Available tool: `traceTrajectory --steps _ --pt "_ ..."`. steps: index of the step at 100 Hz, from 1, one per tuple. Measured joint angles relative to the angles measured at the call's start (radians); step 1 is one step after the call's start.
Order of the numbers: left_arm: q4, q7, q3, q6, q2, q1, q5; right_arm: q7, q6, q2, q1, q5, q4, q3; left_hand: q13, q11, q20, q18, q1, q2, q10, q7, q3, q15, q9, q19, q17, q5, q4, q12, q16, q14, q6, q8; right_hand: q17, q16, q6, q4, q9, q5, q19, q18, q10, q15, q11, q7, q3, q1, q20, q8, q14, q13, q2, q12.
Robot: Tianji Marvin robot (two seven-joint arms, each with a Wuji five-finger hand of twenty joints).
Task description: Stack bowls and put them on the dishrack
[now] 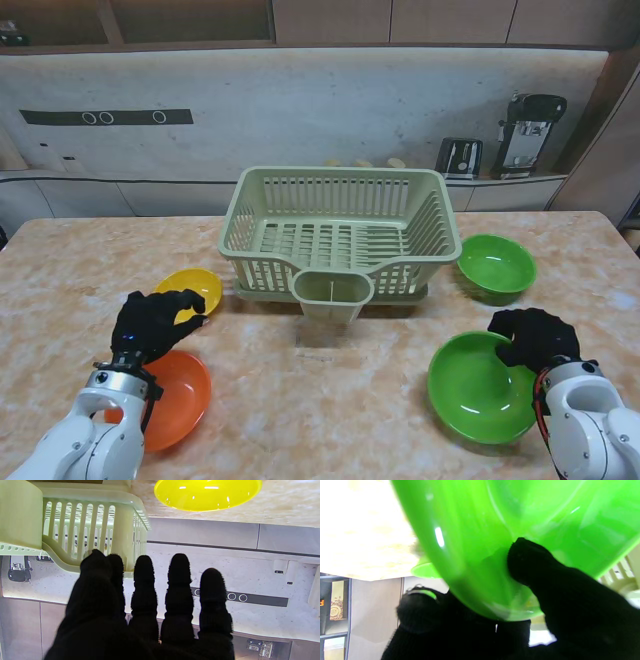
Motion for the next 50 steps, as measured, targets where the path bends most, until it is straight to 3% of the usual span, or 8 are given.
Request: traceTrajectory --steps 28,50 --pt "-0.001 -0.001 0.000 0.000 0.000 0.001 0.000 -0.012 -0.035 -0.006 -0.034 0.062 -0.069 0.003 0.000 0.000 0.000 0.000 0.000 0.000 0.000 0.000 0.000 0.000 0.000 0.000 0.000 0.000 0.000 0.000 0.000 0.000 0.000 0.000 0.009 0.009 0.014 0.000 0.006 0.009 0.024 -0.011 0.020 0.000 0.006 -0.008 -0.001 0.000 0.013 0.001 -0.007 0.016 0.000 -0.023" --pt "-0.002 -0.001 -0.001 0.001 0.000 0.001 0.000 -0.039 -0.063 -0.006 -0.026 0.115 -0.078 -0.051 0.000 0.000 0.000 0.000 0.000 0.000 0.000 0.000 0.000 0.000 0.000 0.000 0.000 0.000 0.000 0.000 0.000 0.000 0.000 0.000 0.012 0.021 0.031 0.000 0.007 0.010 0.025 -0.014 0.038 0.000 0.006 -0.009 -0.002 0.000 0.022 0.001 -0.008 0.025 0.001 -0.040"
